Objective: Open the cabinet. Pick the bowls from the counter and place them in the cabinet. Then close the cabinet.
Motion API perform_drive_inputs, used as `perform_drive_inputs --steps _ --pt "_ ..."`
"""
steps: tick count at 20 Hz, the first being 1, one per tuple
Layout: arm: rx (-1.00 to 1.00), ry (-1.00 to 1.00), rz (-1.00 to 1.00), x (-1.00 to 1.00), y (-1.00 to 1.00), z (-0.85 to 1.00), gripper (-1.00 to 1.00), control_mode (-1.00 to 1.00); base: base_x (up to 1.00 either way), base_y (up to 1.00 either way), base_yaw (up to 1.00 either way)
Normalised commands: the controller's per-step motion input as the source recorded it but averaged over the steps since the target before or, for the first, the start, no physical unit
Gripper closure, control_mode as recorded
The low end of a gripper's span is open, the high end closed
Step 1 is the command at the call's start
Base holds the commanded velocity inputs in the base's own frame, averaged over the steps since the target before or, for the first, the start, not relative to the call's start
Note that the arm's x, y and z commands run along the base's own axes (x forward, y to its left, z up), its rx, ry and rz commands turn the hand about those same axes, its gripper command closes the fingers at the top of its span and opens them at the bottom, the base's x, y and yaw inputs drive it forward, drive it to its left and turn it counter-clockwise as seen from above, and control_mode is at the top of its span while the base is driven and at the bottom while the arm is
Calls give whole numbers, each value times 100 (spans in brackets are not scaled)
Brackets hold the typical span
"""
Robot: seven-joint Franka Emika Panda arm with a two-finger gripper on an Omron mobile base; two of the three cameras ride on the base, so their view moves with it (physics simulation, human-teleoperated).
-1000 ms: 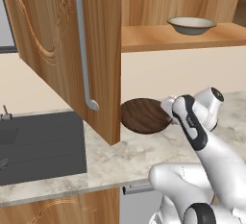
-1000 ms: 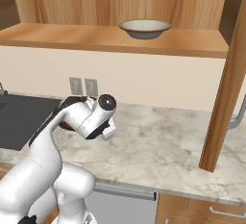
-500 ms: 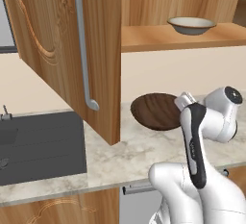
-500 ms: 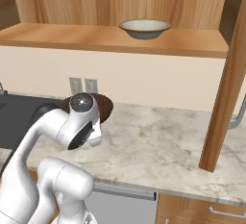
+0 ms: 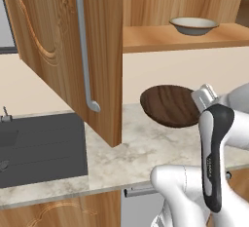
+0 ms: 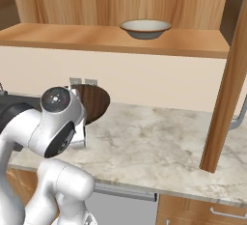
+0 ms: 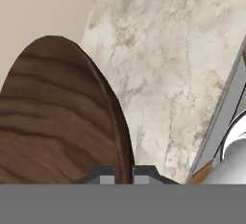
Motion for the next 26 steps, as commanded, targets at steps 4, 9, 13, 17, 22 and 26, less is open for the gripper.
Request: perform_drive_inputs --steps 4,9,13,17,22,26 --pt "9 0 0 -63 0 90 100 -100 0 0 0" --pt "0 -10 -1 -33 0 88 100 -100 0 0 0" --pt "-7 -30 -5 -12 11 80 100 -100 0 0 0" --pt "-5 -28 -2 5 19 64 100 -100 0 0 0" --pt "-1 -15 0 29 25 54 100 -100 0 0 0" --pt "0 -5 1 31 11 42 100 -100 0 0 0"
